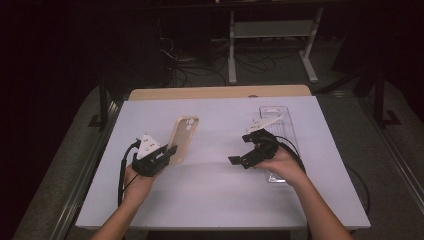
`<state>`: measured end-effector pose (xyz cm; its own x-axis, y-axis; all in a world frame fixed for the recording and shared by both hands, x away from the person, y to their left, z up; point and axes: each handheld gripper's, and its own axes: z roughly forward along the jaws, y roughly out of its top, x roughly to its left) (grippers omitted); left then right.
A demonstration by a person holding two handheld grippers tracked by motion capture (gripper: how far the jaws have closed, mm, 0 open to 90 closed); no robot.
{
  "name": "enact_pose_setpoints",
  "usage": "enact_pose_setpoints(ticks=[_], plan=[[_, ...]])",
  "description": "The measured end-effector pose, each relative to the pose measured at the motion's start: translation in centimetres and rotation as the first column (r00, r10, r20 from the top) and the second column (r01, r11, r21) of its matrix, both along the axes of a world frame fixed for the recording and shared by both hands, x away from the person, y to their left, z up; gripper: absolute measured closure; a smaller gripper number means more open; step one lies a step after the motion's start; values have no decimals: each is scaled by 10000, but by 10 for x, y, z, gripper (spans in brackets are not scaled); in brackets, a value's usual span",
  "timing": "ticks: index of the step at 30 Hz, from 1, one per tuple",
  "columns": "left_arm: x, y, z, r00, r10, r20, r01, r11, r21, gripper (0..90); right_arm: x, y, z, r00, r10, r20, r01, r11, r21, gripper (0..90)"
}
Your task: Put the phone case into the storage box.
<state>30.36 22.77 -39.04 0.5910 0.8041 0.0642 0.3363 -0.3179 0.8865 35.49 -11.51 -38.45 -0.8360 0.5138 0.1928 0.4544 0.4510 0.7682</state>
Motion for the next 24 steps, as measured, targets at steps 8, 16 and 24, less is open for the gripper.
enact_pose_setpoints(ticks=[8,16,24], plan=[[-1,-1,0,9999,108,54,-109,9998,149,791,0,0,9,9997,-244,35,243,9996,106,6],[-2,-4,0,9995,280,149,-284,9992,282,791,0,5,12,9994,-334,-133,337,9991,249,6],[-3,-8,-1,9990,369,254,-378,9987,344,791,3,13,14,9992,-227,-325,241,9989,408,6]])
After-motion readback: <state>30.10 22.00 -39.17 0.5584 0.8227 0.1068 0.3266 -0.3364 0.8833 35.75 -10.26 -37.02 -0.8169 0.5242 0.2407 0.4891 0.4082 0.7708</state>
